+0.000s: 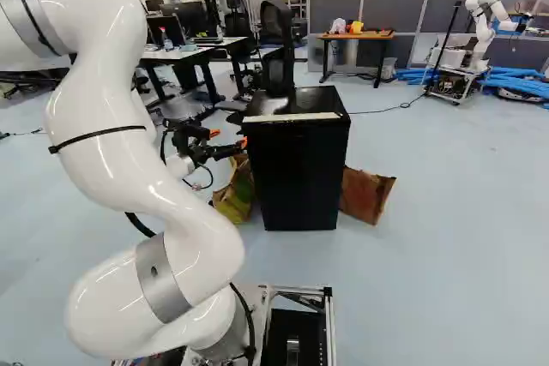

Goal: Grab a drink from the fridge

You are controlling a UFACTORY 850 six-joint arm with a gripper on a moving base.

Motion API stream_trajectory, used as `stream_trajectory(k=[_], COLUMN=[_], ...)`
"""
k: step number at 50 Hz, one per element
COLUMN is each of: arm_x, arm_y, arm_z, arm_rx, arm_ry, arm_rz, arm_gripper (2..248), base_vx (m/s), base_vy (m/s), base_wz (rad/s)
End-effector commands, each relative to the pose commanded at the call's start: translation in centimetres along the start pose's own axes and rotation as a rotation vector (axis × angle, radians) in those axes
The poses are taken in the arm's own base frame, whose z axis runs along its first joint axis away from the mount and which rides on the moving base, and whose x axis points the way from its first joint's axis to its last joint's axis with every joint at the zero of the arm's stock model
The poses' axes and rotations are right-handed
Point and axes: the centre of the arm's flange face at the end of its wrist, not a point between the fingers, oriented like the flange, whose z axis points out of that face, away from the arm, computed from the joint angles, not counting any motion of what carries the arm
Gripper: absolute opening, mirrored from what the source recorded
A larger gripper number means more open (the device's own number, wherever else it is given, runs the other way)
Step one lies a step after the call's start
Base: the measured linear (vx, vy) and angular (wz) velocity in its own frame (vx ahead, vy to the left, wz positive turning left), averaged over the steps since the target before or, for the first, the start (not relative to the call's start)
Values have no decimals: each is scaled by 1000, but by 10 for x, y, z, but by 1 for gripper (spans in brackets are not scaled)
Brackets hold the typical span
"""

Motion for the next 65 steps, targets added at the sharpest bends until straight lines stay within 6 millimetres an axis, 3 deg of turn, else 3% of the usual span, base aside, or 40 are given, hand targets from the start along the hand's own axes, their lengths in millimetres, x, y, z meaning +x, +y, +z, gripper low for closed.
stream_trajectory(k=[32, 65], arm_x=[0, 1], arm_y=[-11, -1], arm_z=[23, 47], arm_rx=[-45, -158], arm_ry=[14, 23], arm_rz=[31, 58], arm_gripper=[247, 247], base_vx=[0, 0], base_vy=[0, 0], base_wz=[0, 0])
